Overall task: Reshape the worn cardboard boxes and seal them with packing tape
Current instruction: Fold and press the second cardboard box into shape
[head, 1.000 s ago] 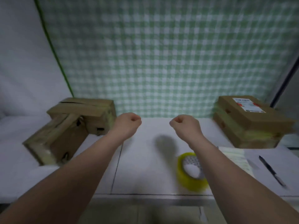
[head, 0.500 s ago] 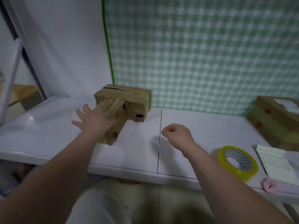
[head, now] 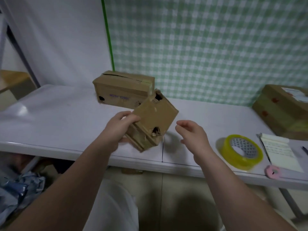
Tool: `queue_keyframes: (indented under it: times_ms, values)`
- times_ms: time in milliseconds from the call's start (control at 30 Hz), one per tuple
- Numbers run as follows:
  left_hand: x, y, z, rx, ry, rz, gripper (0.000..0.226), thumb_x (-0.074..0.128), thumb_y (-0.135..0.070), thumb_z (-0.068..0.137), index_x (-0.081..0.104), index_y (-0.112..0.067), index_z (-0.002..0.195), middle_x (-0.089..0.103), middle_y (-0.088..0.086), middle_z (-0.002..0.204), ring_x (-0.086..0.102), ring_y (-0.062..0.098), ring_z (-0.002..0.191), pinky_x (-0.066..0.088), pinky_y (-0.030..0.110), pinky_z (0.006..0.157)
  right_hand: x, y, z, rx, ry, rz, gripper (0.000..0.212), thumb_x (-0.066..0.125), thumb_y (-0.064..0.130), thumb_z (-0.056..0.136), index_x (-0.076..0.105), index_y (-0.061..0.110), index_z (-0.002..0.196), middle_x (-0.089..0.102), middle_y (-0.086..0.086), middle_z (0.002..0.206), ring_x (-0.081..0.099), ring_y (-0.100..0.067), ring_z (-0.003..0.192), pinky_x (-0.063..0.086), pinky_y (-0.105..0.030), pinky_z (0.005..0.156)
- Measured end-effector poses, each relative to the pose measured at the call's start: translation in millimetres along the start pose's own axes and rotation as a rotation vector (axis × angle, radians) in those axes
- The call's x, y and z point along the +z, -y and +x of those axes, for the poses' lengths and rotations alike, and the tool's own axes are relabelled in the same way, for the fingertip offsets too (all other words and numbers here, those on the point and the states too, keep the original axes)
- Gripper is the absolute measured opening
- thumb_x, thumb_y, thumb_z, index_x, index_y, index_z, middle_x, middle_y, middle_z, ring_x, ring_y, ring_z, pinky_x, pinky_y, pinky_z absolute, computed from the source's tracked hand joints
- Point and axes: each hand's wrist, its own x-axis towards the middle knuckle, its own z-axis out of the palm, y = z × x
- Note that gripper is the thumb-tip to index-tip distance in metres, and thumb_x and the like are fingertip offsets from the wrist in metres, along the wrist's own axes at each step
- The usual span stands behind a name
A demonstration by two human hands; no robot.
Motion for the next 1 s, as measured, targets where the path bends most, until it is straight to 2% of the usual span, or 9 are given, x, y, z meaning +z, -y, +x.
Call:
queue_keyframes:
  times_ms: [133,233,367,533,633,767,833,900,1000]
  values:
    - [33.1,8.7,-13.7,-0.122,0.123,-0.176,0.015,0.059,-0.033,0.089,0.061,-0.02,0.097,0.063,0.004,0.091,0.062,0.022,0.091,0.051,0.046,0.091,-14.0,-12.2,-15.9,-0.063,-0.075,0.052,0.015,0.065,0.028,0.086,0.067,0.037,0.097,0.065,0.014,0.108,0.061,-0.012,0.097,0.053,-0.044,0.088]
    - [55.8,16.7,-20.2,-0.171,0.119,-0.169,0.019,0.058,-0.038,0.089,0.062,-0.02,0.094,0.062,0.001,0.09,0.058,0.019,0.091,0.043,0.036,0.095,-26.8,-25.8,-26.0,-0.121,-0.145,-0.029,0.019,0.068,0.028,0.082,0.067,0.04,0.097,0.058,0.009,0.116,0.059,-0.012,0.097,0.053,-0.043,0.088]
    - [76.5,21.2,-32.0,-0.132,0.154,0.051,0.026,0.051,-0.043,0.091,0.061,-0.02,0.097,0.062,-0.003,0.097,0.056,0.012,0.089,0.041,0.026,0.075,-42.4,-40.9,-37.9,-0.152,-0.171,-0.047,0.02,0.067,0.025,0.084,0.068,0.04,0.098,0.058,0.002,0.119,0.056,-0.009,0.098,0.052,-0.038,0.091]
    - [81.4,23.0,-40.3,0.393,-0.025,0.477,0.034,0.057,-0.022,0.087,0.058,-0.021,0.121,0.053,-0.008,0.114,0.046,0.006,0.102,0.036,0.021,0.083,-46.4,-47.9,-48.0,-0.202,-0.177,-0.058,0.026,0.067,0.025,0.086,0.062,0.048,0.095,0.055,0.004,0.121,0.05,0.001,0.102,0.044,-0.023,0.093]
    - [87.8,17.7,-51.6,0.706,0.038,0.547,0.026,0.068,-0.015,0.076,0.066,-0.021,0.101,0.052,-0.005,0.111,0.047,0.003,0.099,0.034,0.007,0.087,-43.0,-50.1,-48.4,-0.232,-0.194,-0.049,0.026,0.066,0.022,0.087,0.063,0.047,0.094,0.054,0.001,0.12,0.05,-0.004,0.105,0.044,-0.026,0.097]
    - [100.3,28.3,-59.2,0.682,0.121,0.813,0.016,0.07,-0.043,0.074,0.071,-0.031,0.085,0.049,-0.009,0.13,0.037,0.015,0.127,0.015,0.055,0.113,-39.3,-53.4,-49.1,-0.267,-0.206,-0.044,0.024,0.064,0.018,0.089,0.065,0.041,0.092,0.051,-0.002,0.12,0.049,-0.001,0.106,0.04,-0.011,0.092]
    - [104.0,32.0,-60.7,0.655,0.082,0.87,0.013,0.07,-0.043,0.075,0.07,-0.033,0.083,0.045,-0.012,0.135,0.031,0.014,0.13,0.002,0.059,0.113,-38.8,-54.3,-50.8,-0.292,-0.199,-0.052,0.023,0.064,0.016,0.089,0.066,0.04,0.088,0.046,0.0,0.122,0.043,0.013,0.107,0.039,-0.006,0.085]
    - [104.9,32.9,-60.9,0.692,0.063,0.829,0.01,0.071,-0.044,0.073,0.067,-0.036,0.077,0.048,-0.013,0.129,0.035,0.017,0.127,0.01,0.061,0.111,-38.9,-55.4,-52.1,-0.335,-0.188,-0.065,0.023,0.065,0.015,0.089,0.067,0.037,0.086,0.042,0.001,0.125,0.04,0.02,0.106,0.044,-0.007,0.079]
    - [98.8,33.8,-58.8,0.708,0.103,0.7,0.012,0.067,-0.051,0.064,0.064,-0.041,0.07,0.052,-0.019,0.115,0.041,0.018,0.122,0.029,0.056,0.105,-38.0,-57.8,-54.3,-0.401,-0.191,-0.077,0.023,0.065,0.026,0.085,0.065,0.048,0.081,0.039,0.009,0.128,0.038,-0.002,0.119,0.05,-0.028,0.09]
